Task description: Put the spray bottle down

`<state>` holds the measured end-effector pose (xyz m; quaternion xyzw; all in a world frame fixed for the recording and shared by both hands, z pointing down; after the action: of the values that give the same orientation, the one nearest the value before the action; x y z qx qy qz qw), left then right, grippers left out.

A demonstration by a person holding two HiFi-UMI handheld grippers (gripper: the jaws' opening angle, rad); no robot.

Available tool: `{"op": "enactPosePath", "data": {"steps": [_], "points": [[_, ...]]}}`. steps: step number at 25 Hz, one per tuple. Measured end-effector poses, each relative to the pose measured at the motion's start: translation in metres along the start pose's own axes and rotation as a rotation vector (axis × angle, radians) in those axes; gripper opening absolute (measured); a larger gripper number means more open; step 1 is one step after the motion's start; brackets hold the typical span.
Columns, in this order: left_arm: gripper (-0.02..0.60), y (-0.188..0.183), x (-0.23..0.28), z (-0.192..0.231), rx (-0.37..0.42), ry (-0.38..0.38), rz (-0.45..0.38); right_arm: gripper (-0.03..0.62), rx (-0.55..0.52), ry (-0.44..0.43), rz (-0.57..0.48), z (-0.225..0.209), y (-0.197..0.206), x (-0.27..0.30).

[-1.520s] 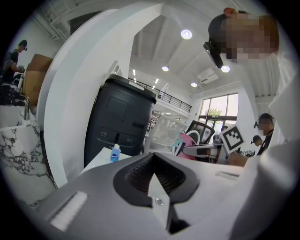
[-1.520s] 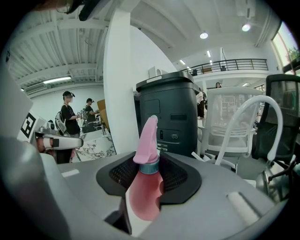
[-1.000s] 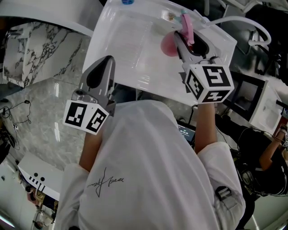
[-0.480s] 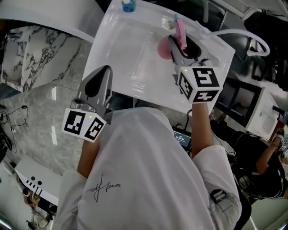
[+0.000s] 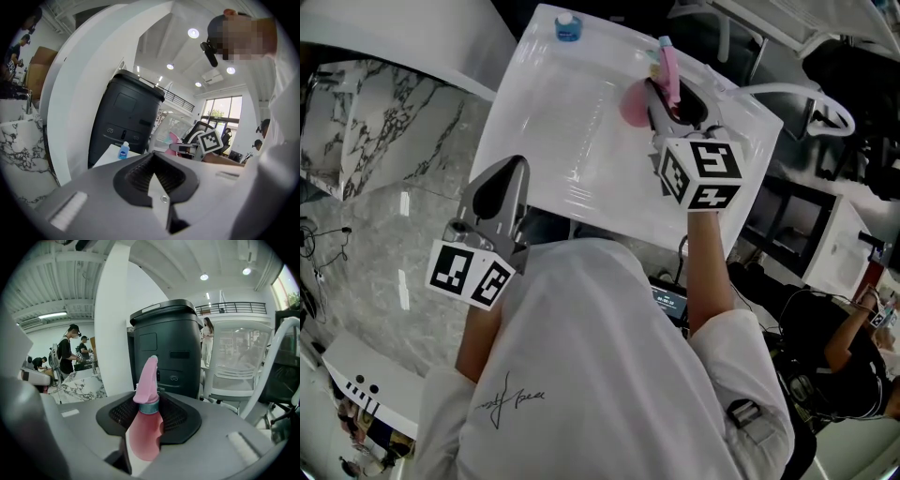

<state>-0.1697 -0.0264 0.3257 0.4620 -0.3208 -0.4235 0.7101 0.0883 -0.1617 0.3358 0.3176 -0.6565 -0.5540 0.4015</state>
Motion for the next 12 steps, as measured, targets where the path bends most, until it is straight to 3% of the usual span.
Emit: {"op": "enactPosePath", "data": {"steps": [12], "points": [[0.054,-0.001,0.002,0.018,-0.011,-0.015,0.011,0.133,0.002,0.027,0.006,-0.008,0.013,0.030]]}}
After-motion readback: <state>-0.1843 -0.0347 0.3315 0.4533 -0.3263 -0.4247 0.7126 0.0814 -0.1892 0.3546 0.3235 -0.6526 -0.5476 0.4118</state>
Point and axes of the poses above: the fingertips, and each gripper's own axes: x forward along the fingers, z to its left, y out of its underside, the point moved 7 cm from there along -x, backward along the fingers, and after that the axes turned 13 degrees about -z, right-handed, at the moved point
